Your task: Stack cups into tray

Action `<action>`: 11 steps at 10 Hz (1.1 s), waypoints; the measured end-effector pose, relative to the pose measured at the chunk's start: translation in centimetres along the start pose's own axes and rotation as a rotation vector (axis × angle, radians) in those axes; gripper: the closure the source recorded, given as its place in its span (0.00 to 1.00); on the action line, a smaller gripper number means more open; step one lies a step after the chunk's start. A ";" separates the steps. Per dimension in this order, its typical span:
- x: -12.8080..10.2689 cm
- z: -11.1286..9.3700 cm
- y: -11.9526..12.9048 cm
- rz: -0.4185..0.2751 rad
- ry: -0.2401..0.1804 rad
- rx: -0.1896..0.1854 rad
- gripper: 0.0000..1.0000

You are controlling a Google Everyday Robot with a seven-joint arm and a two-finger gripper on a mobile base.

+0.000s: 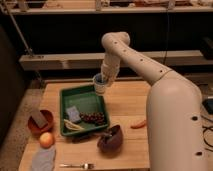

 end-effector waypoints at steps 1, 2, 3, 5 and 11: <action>0.0 0.0 0.1 0.002 0.000 0.000 1.00; 0.0 0.0 0.3 0.004 0.001 0.000 1.00; 0.0 0.0 0.2 0.003 0.000 0.000 1.00; 0.0 0.0 0.0 -0.007 -0.002 0.003 1.00; 0.1 -1.4 -7.7 -0.277 0.040 0.132 1.00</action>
